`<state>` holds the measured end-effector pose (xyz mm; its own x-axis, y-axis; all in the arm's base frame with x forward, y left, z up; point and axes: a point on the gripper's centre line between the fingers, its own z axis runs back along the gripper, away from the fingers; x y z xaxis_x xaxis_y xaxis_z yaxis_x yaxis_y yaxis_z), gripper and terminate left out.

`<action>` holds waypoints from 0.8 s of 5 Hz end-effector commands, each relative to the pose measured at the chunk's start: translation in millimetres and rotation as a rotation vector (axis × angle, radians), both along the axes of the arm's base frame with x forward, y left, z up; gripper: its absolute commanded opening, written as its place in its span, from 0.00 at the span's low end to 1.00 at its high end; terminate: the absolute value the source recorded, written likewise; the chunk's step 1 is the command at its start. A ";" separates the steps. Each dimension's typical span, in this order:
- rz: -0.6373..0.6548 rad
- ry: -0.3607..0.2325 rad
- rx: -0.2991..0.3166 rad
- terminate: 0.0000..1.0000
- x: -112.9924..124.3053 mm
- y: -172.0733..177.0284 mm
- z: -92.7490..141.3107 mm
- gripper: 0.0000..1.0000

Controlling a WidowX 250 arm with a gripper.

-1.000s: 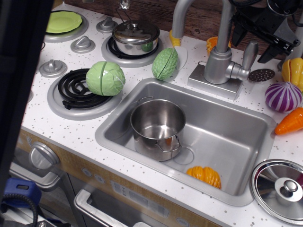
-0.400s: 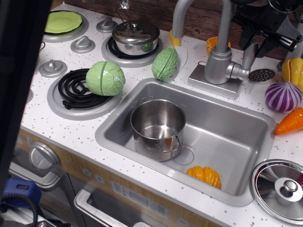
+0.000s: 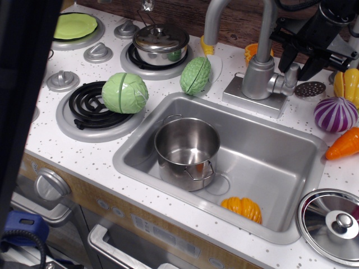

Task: Turn lever vertical to front

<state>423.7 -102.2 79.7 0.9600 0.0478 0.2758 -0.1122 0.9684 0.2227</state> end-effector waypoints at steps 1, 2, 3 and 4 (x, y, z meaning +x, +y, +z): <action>-0.014 -0.018 -0.091 0.00 -7.5 -17.0 20.2 0.00; 0.013 0.009 -0.137 0.00 -14.7 -19.3 12.0 0.00; 0.023 0.015 -0.144 0.00 -17.1 -23.0 3.7 0.00; 0.014 0.014 -0.157 0.00 -17.4 -20.2 -5.7 0.00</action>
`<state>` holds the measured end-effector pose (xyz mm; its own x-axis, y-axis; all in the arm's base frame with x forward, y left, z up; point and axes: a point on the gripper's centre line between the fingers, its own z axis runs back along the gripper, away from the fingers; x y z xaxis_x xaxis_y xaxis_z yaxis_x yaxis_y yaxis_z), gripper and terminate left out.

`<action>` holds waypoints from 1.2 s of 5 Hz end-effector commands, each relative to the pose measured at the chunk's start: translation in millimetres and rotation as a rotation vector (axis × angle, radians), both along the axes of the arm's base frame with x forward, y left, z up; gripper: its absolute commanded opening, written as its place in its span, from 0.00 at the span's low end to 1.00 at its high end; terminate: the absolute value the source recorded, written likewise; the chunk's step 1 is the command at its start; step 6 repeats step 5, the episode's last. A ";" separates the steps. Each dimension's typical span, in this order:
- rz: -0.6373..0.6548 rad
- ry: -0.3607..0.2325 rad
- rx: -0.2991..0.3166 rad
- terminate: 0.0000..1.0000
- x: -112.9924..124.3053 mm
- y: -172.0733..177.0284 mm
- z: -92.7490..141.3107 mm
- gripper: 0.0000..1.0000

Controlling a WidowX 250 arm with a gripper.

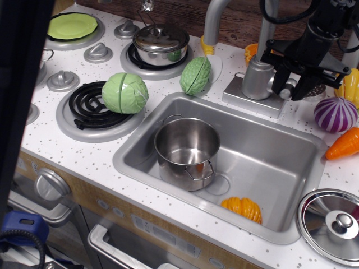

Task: Turn lever vertical to front

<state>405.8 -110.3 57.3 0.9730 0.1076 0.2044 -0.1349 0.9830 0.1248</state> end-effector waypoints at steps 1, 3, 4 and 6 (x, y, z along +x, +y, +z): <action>-0.024 -0.063 -0.061 0.00 -0.2 -8.0 7.9 0.00; -0.048 -0.066 -0.055 0.00 5.6 -6.2 9.2 1.00; -0.053 -0.043 -0.041 0.00 5.9 -8.8 20.9 1.00; -0.043 -0.029 -0.025 1.00 4.2 -17.7 34.4 1.00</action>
